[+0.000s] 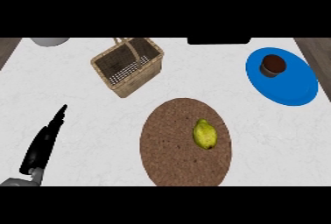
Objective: Pick the pear from the placemat and place it in the basket
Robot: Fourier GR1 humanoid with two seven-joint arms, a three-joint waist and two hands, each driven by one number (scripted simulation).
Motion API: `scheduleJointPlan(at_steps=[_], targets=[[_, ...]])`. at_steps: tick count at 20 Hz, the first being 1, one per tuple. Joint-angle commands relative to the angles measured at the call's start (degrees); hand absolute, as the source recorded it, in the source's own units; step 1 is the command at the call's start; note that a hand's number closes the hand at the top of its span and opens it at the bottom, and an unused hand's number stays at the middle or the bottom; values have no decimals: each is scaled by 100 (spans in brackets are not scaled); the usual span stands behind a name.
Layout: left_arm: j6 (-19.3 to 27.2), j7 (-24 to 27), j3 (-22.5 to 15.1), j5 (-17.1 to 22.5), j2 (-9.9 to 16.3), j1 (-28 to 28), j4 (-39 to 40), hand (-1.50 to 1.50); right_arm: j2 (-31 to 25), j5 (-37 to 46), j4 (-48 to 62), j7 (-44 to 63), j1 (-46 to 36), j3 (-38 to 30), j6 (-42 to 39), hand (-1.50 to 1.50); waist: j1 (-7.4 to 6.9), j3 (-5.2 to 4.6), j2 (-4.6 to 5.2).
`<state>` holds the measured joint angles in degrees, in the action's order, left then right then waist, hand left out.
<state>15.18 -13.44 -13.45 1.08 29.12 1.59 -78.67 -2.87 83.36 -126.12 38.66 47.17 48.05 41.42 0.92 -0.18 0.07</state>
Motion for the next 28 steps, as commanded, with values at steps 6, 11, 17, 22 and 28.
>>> scheduleJointPlan(at_steps=[6, 11, 17, 22, 28], targets=[[-69, 29, 23, -272, -282, 138, 182, 0, 268, 609, 655, 1734, -1768, 132, -382, -150, -102, 14, 14], [-313, -33, 283, -240, -248, 436, 406, 0, 263, 767, 835, 2098, -2165, 21, -462, -150, -77, 15, 6], [-331, 217, 369, -424, -390, -47, 182, 0, 265, 580, 940, 2058, -2412, -118, -674, -150, -86, 17, -9], [-485, -225, 397, -397, -314, -23, -298, 0, 260, 577, 1243, 2755, -3167, -125, -828, -150, -125, 18, -6], [-448, -112, 495, -574, -472, 81, 3, 0, 259, 44, 1727, 2350, -3153, -512, -519, -150, -94, 19, -1]])
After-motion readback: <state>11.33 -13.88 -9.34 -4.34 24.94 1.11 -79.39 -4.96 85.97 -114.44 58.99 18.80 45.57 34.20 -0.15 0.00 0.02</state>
